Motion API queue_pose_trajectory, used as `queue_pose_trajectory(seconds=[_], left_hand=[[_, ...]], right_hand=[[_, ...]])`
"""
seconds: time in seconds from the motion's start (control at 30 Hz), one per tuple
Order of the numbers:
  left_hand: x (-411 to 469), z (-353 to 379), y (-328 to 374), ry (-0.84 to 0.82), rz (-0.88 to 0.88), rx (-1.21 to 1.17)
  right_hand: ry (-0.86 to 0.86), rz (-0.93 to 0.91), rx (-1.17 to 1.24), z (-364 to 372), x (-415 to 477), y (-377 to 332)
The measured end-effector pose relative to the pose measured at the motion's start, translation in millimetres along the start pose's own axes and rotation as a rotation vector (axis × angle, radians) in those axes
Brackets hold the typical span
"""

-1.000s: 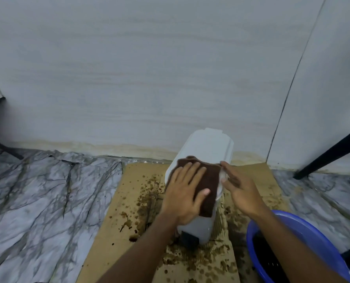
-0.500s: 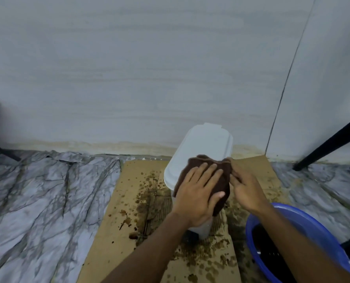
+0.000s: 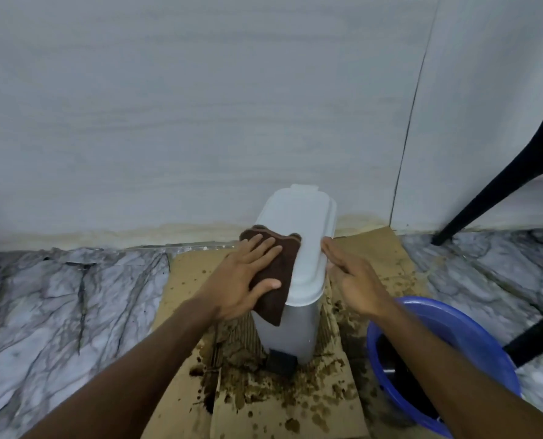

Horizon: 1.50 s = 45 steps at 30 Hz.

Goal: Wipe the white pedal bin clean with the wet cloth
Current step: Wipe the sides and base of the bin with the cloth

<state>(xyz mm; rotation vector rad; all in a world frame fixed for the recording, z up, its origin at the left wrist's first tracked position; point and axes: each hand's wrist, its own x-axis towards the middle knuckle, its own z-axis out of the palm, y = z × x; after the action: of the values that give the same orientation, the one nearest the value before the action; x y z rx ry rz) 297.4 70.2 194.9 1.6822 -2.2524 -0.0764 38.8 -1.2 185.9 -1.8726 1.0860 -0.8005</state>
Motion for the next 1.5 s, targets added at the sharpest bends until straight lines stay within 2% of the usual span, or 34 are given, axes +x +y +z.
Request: queue_pose_trajectory(seconds=[0.1, 0.23, 0.33, 0.37, 0.5, 0.63, 0.73, 0.9, 1.0, 1.17, 1.27, 1.5], left_hand=[[15.0, 15.5, 35.1, 0.077, 0.059, 0.118], [25.0, 34.2, 73.8, 0.147, 0.029, 0.120], [19.7, 44.3, 81.2, 0.223, 0.018, 0.147], [17.1, 45.9, 81.4, 0.237, 0.012, 0.136], [6.5, 47.0, 76.3, 0.257, -0.004, 0.105], [-9.4, 44.5, 50.2, 0.371, -0.103, 0.035], [-11.1, 40.3, 29.7, 0.408, -0.146, 0.004], [9.2, 31.0, 34.2, 0.269, -0.043, 0.055], [26.1, 29.6, 54.5, 0.207, 0.005, 0.128], [8.4, 26.6, 41.5, 0.246, 0.014, -0.016], [-15.3, 27.2, 21.9, 0.335, -0.080, -0.123], [5.2, 42.7, 66.0, 0.402, -0.203, -0.019]], right_hand=[[0.004, -0.034, 0.039, 0.3, -0.8, 5.2], [0.082, 0.024, 0.191, -7.4, 9.1, -0.7], [0.203, -0.029, 0.005, -17.1, 30.6, -19.4], [0.175, -0.044, -0.062, -17.3, 40.3, -26.2], [-0.117, -0.105, -0.296, -5.6, 79.9, -44.0], [-0.286, -0.135, -0.445, -2.6, 104.3, -35.7], [-0.267, -0.153, -0.448, -4.3, 102.1, -23.5], [-0.272, -0.177, -0.537, -11.1, 100.6, -19.3], [-0.257, -0.239, -0.495, -10.3, 99.1, -14.7], [-0.252, -0.206, -0.377, -11.5, 101.2, -7.1], [-0.261, -0.183, -0.345, -8.9, 102.8, -7.0], [-0.340, -0.133, -0.322, -29.5, 112.0, 0.1]])
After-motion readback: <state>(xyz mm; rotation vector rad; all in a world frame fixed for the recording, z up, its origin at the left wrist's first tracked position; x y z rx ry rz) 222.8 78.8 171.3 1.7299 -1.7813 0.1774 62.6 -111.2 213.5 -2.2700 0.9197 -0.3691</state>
